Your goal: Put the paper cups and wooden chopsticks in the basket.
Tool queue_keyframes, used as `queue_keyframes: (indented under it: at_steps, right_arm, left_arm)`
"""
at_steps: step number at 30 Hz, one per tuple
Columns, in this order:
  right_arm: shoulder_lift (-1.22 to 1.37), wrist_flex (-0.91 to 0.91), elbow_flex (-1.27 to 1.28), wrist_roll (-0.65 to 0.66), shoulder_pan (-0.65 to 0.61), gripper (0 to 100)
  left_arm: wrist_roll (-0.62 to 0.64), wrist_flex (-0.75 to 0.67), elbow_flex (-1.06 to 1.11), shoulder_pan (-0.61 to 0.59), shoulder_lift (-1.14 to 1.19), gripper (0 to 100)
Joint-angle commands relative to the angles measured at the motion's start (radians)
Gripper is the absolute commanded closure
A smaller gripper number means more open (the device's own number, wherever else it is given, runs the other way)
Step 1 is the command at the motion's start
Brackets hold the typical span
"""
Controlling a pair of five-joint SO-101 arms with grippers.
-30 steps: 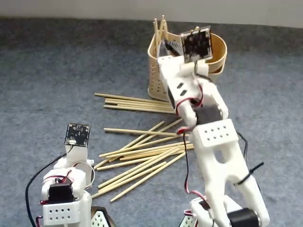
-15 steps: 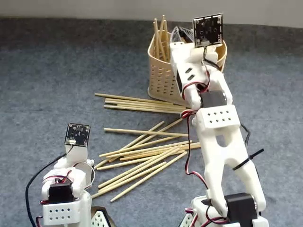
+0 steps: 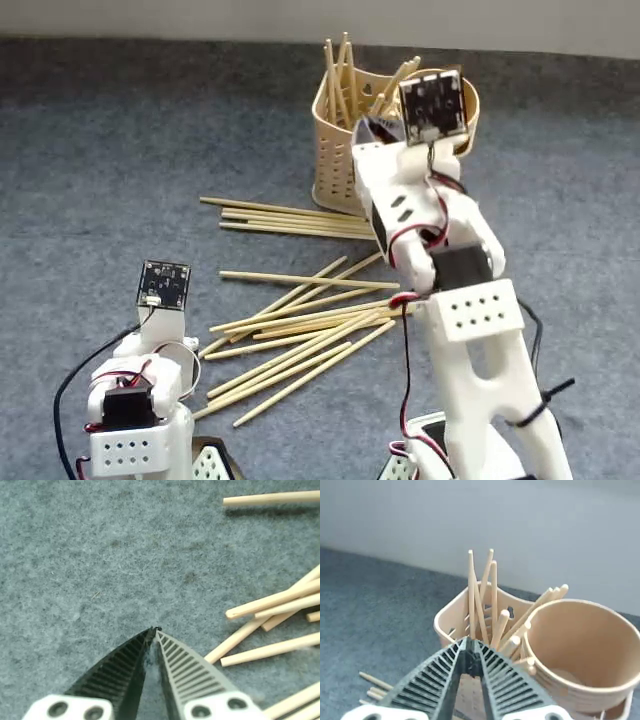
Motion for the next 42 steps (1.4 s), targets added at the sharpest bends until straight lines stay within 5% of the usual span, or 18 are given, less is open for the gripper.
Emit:
queue_keyframes:
  at_steps: [1, 20, 32, 42]
  right_arm:
    - [-0.148, 0.007, 0.147, -0.003, 0.036, 99.3]
    - [-0.693, 0.007, 0.835, 0.000, 0.091, 99.3]
    - [-1.201, 0.016, 1.228, 0.000, 0.325, 99.3]
    - [-1.173, 0.288, 1.274, -0.006, 0.409, 99.3]
  left_arm:
    - [-0.003, 0.002, 0.019, -0.005, -0.008, 98]
    - [-0.003, 0.002, 0.019, -0.005, -0.008, 98]
    - [-0.003, 0.002, 0.019, -0.005, -0.008, 98]
    - [-0.003, 0.002, 0.019, -0.005, -0.008, 98]
